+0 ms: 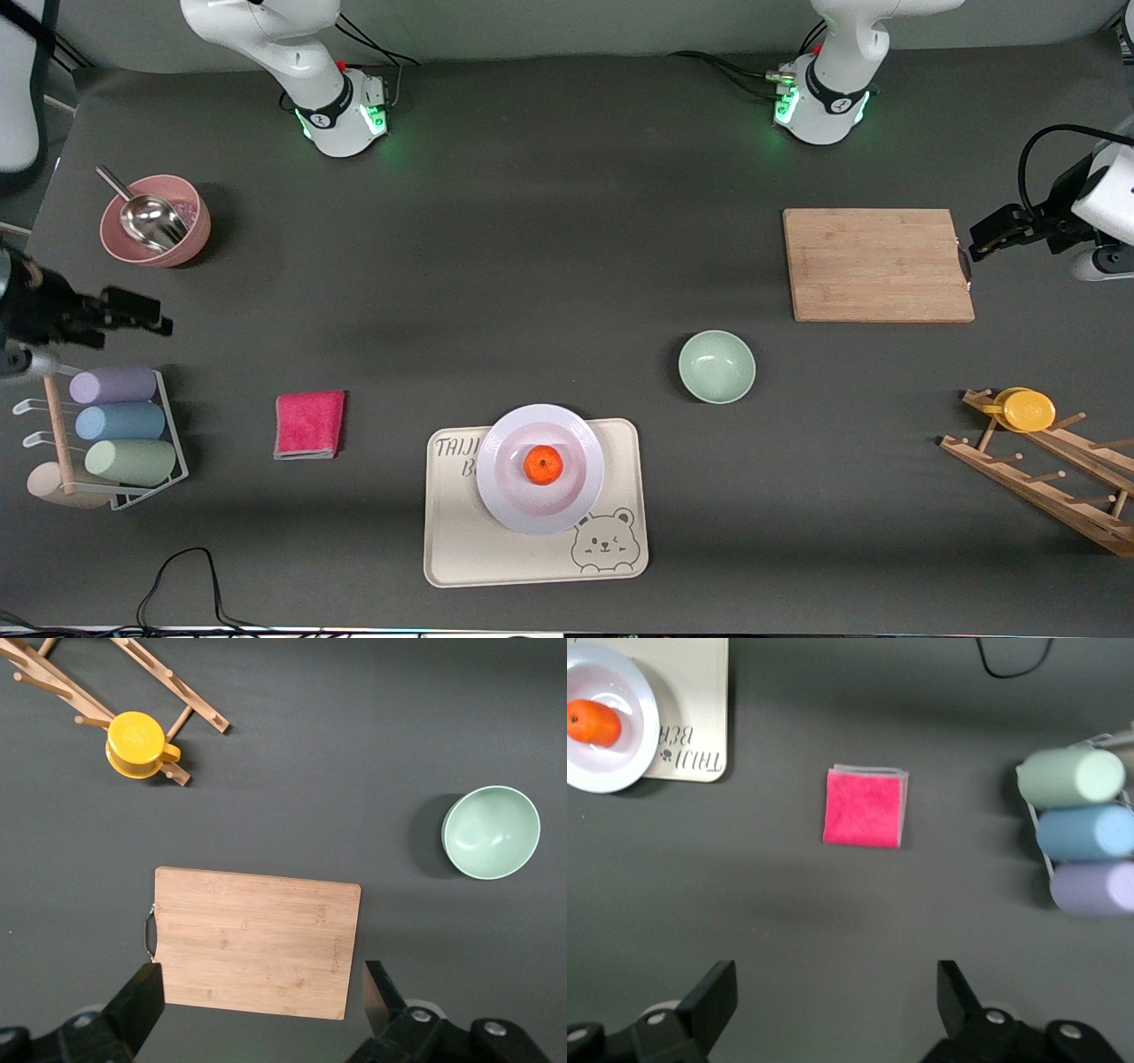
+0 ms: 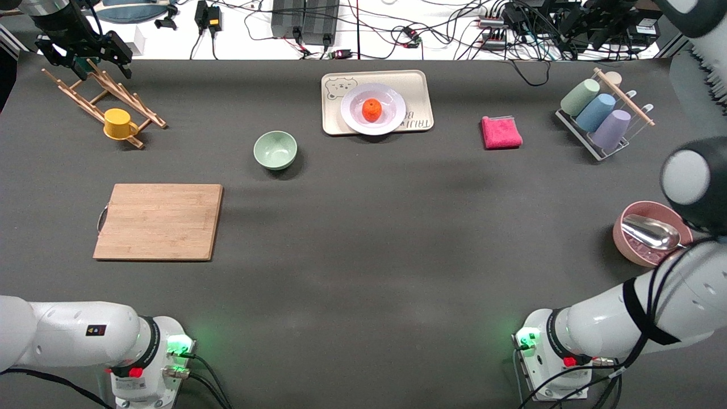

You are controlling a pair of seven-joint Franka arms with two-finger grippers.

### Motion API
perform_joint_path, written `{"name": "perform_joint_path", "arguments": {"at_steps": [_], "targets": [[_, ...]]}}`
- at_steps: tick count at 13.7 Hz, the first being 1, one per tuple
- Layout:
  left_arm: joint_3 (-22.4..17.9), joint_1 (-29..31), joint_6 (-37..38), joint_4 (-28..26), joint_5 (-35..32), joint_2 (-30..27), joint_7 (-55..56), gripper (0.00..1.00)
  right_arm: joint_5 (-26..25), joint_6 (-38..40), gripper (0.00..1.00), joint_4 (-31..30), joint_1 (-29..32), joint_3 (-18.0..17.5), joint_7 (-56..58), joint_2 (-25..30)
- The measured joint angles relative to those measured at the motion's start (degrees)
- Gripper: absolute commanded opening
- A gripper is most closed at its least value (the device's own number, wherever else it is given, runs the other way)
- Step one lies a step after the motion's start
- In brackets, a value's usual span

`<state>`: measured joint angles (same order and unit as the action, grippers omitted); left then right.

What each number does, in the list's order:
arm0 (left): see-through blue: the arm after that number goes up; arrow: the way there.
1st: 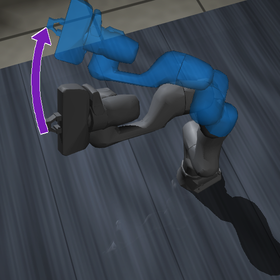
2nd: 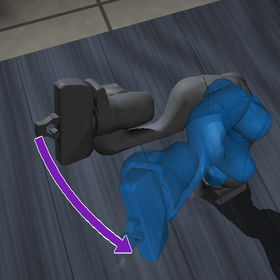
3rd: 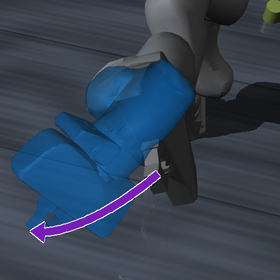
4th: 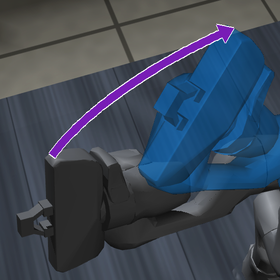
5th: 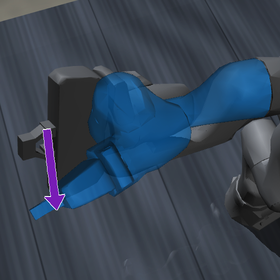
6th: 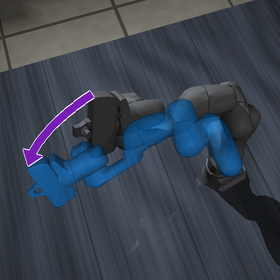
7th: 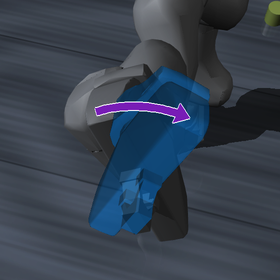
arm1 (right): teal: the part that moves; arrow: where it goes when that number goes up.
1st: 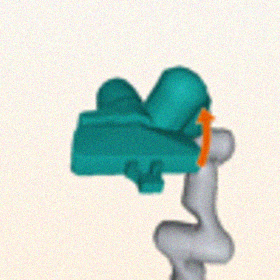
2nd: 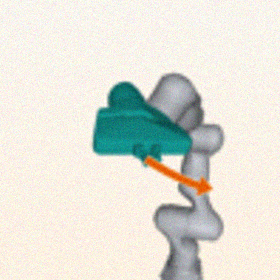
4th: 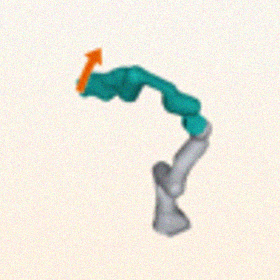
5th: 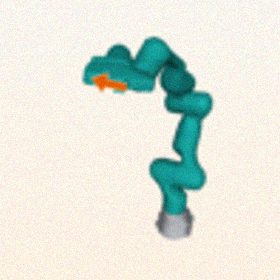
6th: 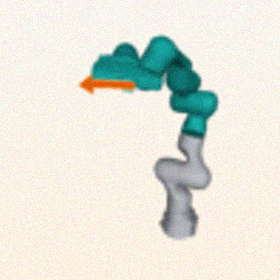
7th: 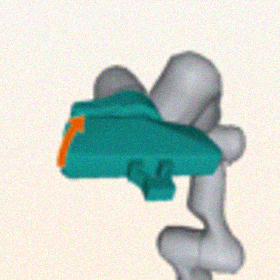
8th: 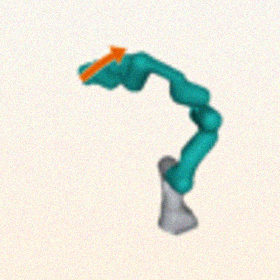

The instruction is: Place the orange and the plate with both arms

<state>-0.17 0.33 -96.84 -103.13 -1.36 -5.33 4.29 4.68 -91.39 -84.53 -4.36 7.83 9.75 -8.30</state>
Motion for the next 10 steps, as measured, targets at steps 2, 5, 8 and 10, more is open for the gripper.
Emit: {"name": "perform_joint_path", "arguments": {"at_steps": [2,5,8,10], "targets": [[0.0,0.0,0.0,0.0,0.0,0.0,0.0,1.00,-1.6,0.4,1.00,-2.9,1.2,-1.6,-0.6,4.2],[0.0,0.0,-0.1,0.0,0.0,-0.1,0.0,1.00,-3.6,0.5,1.00,-4.0,1.7,-1.6,-0.7,5.5],[0.0,0.0,-0.6,0.0,0.0,-0.1,-0.1,1.00,-3.7,0.5,1.00,-4.3,1.8,-1.6,-3.2,5.5],[0.0,0.0,-0.7,0.0,0.0,-0.1,-0.3,1.00,-3.8,0.5,1.00,-4.4,1.8,-1.6,-3.8,5.5]]}}
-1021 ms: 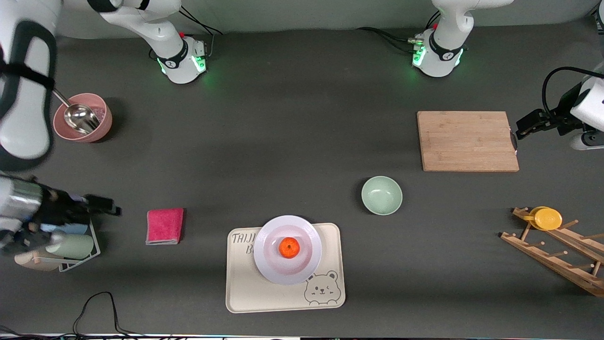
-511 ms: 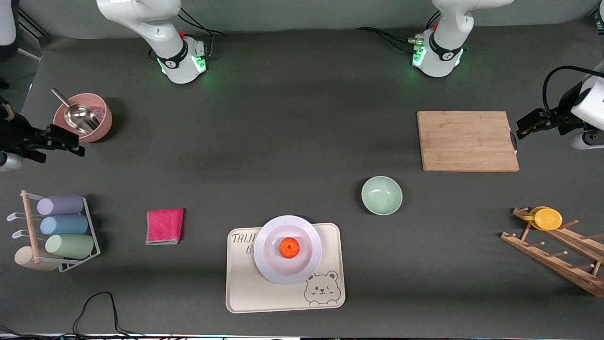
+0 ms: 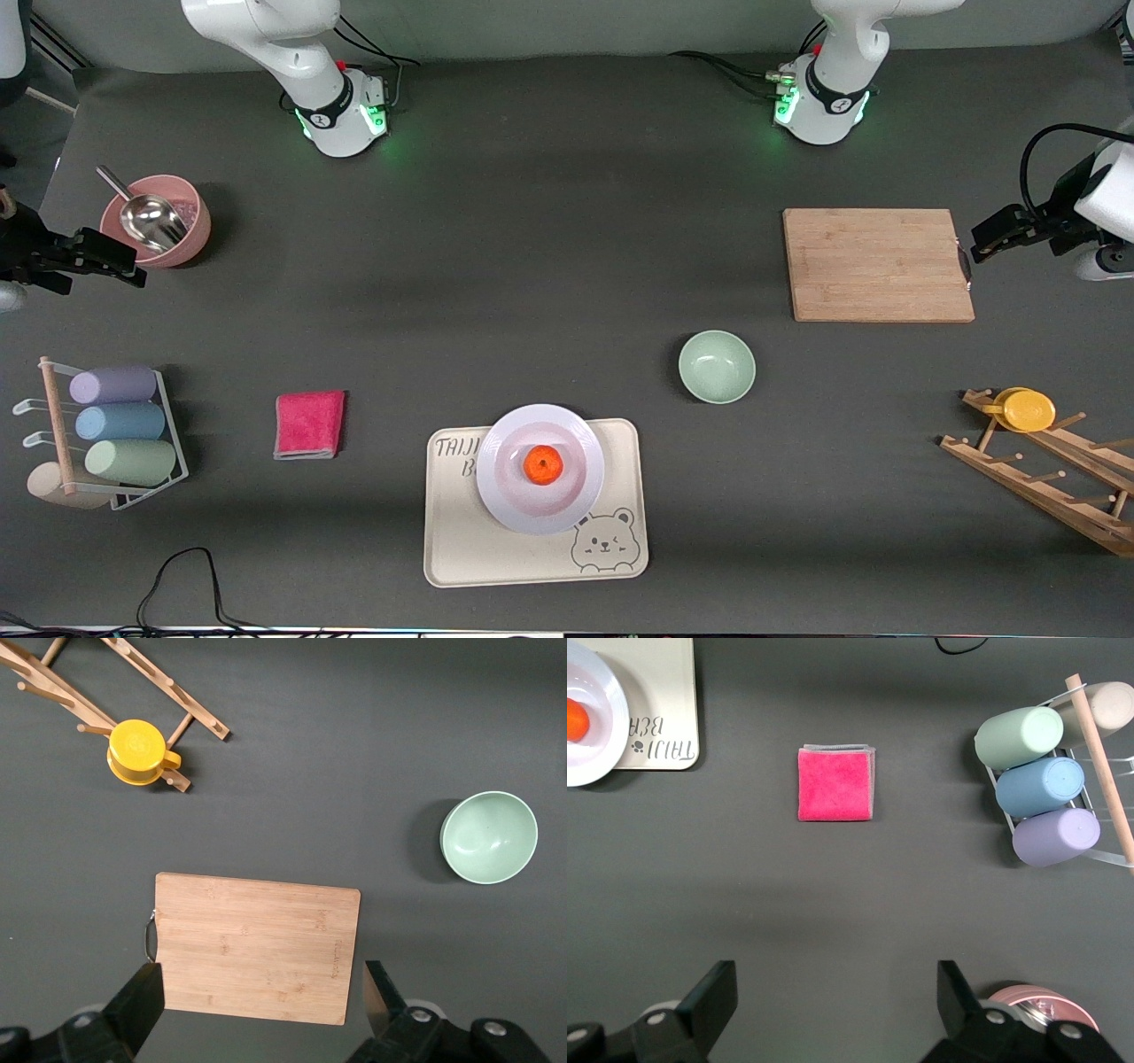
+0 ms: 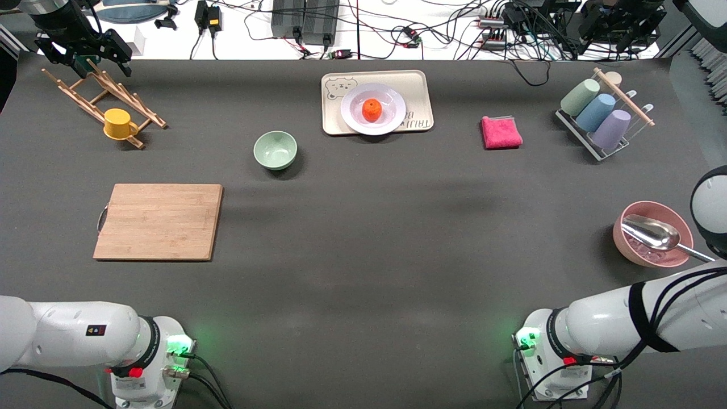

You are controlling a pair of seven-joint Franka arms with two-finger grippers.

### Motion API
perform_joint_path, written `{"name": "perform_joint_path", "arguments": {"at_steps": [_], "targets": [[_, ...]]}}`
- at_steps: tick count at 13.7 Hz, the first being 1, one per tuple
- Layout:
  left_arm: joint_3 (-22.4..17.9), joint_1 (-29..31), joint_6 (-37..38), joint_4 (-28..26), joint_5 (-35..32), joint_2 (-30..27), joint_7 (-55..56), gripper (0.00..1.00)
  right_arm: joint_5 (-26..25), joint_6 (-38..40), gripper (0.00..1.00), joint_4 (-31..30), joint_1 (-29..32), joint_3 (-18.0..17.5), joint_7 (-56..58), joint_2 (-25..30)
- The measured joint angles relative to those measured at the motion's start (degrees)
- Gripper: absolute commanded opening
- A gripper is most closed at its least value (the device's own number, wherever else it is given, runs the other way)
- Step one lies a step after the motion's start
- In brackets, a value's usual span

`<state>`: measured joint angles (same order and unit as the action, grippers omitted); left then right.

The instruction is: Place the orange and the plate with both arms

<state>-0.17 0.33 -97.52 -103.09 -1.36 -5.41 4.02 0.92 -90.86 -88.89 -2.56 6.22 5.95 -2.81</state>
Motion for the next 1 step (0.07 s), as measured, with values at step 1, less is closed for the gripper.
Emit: {"name": "perform_joint_path", "arguments": {"at_steps": [1], "targets": [[0.0,0.0,0.0,0.0,0.0,0.0,-0.1,1.00,0.0,0.0,1.00,0.0,0.0,0.0,-0.1,0.0]]}}
